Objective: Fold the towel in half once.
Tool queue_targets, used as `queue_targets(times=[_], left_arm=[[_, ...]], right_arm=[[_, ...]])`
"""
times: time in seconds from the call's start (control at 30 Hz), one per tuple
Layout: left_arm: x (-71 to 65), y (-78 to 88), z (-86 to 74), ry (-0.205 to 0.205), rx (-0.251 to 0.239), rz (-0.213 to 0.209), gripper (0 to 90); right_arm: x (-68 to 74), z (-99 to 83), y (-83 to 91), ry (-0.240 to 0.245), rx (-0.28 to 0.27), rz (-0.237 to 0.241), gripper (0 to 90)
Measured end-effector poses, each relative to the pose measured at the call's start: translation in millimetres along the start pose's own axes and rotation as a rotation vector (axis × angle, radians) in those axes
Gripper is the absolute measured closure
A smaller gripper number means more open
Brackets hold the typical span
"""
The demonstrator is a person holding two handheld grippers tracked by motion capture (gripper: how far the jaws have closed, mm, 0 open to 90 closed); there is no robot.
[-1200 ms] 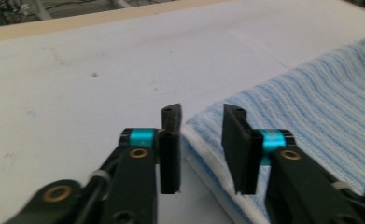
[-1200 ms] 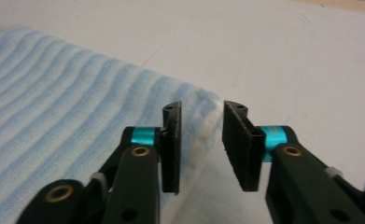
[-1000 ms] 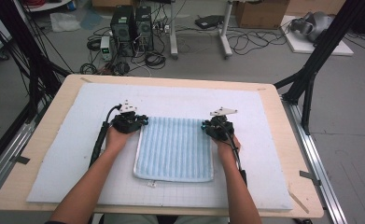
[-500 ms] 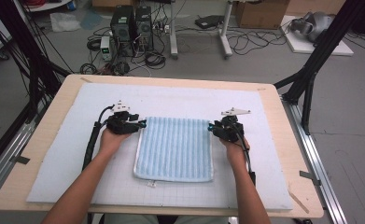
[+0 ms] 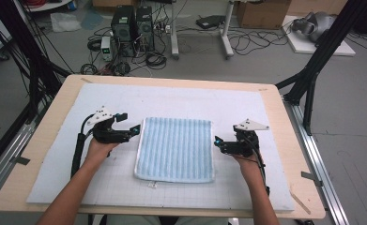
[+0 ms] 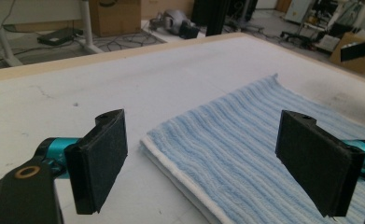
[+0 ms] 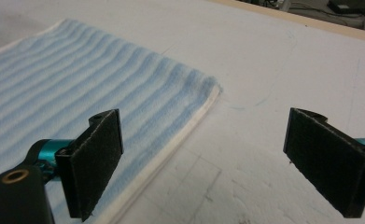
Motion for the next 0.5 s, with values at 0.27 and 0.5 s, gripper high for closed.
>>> queue_targets(times=[0.27, 0.5], left_arm=[[7.2, 4.7, -3.6, 0.004, -0.004, 0.01, 17.7], [5.0, 3.8, -3.6, -0.002, -0.005, 0.007, 18.6]], right_arm=[[0.6, -0.2, 12.3, 0.029, -0.05, -0.01, 11.0], [1.4, -0.9, 12.1, 0.027, -0.043, -0.006, 10.9]])
Point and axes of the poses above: each handheld gripper's, and its own axes: y roughly backward along the jaws, z roughly out of its top, x roughly to its left, the point moved 3 cm from there along -y, roughly forward along the jaws, and after that the axes turned 13 degrees about z, right-handed, at the moved point
